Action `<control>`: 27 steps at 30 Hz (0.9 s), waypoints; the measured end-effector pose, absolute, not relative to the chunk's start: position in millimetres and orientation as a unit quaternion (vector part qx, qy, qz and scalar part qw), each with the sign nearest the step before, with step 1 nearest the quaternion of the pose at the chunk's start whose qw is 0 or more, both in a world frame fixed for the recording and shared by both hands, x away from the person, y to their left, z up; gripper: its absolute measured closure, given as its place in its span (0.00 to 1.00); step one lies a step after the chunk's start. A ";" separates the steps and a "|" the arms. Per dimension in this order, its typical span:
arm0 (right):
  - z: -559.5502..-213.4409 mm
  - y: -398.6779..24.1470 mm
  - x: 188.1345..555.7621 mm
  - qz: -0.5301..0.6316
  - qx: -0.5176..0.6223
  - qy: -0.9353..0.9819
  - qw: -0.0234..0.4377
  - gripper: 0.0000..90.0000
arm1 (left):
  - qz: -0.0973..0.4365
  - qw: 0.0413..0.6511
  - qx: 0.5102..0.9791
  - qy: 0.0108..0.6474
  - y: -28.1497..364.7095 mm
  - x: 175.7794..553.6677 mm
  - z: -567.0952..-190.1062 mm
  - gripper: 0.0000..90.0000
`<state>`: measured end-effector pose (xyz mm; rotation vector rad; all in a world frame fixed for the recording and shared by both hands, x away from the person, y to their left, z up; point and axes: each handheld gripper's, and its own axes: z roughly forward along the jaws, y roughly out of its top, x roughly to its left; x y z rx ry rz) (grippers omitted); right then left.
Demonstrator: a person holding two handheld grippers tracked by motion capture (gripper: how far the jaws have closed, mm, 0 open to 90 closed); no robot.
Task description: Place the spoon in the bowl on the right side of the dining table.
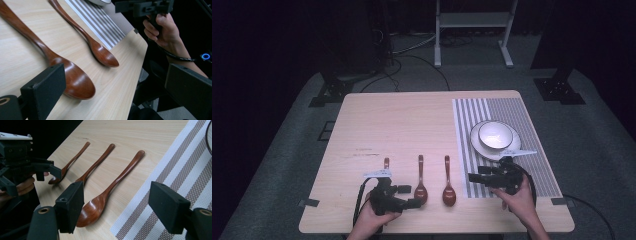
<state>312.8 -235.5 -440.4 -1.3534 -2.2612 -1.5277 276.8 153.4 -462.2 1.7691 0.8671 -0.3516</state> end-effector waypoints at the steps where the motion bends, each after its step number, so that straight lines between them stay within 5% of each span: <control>1: -440.1 -234.9 313.2 -0.502 -0.443 -0.742 0.047 0.31 | -0.153 0.538 0.746 0.361 150.0 276.5 -462.9 0.02; 27: -438.1 -216.2 321.3 -0.495 -0.431 -0.753 0.058 0.31 | -0.190 0.496 0.773 0.348 121.5 274.2 -484.5 0.03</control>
